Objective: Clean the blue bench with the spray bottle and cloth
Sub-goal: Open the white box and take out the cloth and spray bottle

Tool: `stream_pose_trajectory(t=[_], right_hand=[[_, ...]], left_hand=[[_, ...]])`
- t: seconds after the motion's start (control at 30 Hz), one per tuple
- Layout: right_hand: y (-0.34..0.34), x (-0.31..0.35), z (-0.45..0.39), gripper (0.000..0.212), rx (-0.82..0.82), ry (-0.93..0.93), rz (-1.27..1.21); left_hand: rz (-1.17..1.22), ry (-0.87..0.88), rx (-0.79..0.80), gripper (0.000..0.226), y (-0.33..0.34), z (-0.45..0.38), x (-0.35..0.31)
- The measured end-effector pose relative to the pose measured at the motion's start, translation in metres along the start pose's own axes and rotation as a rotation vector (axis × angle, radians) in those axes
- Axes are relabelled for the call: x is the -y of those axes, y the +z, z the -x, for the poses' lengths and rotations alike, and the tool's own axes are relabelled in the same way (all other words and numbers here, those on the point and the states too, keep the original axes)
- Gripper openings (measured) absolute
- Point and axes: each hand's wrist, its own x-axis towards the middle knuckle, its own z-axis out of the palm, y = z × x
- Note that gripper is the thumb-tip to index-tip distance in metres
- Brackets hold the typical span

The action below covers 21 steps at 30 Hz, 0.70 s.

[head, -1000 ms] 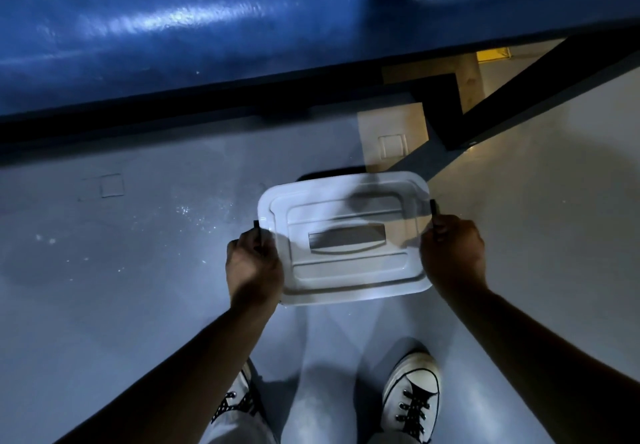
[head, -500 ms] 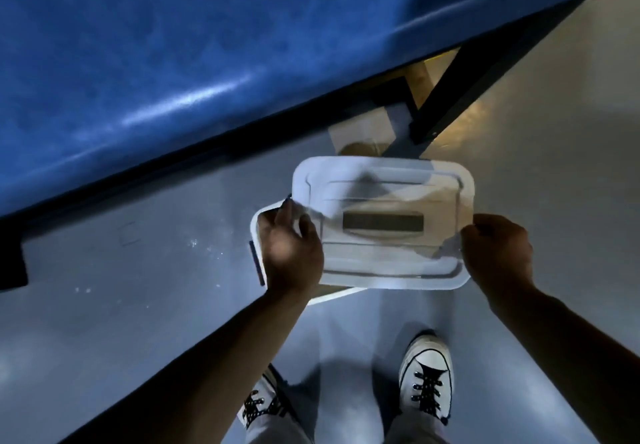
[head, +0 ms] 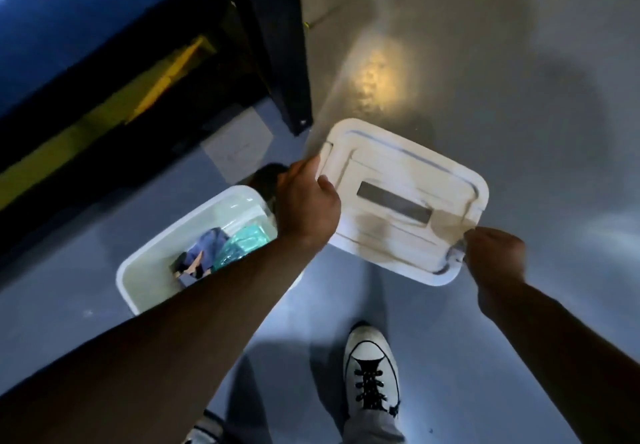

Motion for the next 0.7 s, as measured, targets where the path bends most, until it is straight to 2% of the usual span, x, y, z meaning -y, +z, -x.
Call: stream_pose_trajectory(t=[0.17, 0.27, 0.4, 0.5, 0.57, 0.63, 0.7], right_hand=[[0.004, -0.031, -0.048, 0.018, 0.027, 0.085, -0.075], [0.013, -0.048, -0.068, 0.017, 0.119, 0.108, -0.058], [0.021, -0.06, -0.077, 0.014, 0.254, 0.135, -0.051], [0.018, -0.06, -0.073, 0.012, 0.288, 0.123, 0.015], [0.014, -0.056, -0.065, 0.02, 0.288, 0.086, 0.047], [0.013, -0.048, -0.052, 0.044, 0.27, 0.048, 0.043], [0.017, -0.035, -0.031, 0.045, 0.282, -0.023, 0.077]], left_hand=[[-0.05, -0.059, 0.169, 0.042, 0.062, -0.026, 0.009], [-0.132, -0.136, 0.242, 0.038, 0.086, -0.039, 0.022], [-0.183, -0.192, 0.352, 0.044, 0.1, -0.042, 0.034], [-0.163, -0.168, 0.406, 0.05, 0.1, -0.037, 0.039], [-0.14, -0.145, 0.377, 0.054, 0.092, -0.031, 0.038], [-0.075, -0.111, 0.308, 0.051, 0.074, -0.021, 0.035], [0.025, -0.1, 0.25, 0.041, 0.051, -0.006, 0.031]])
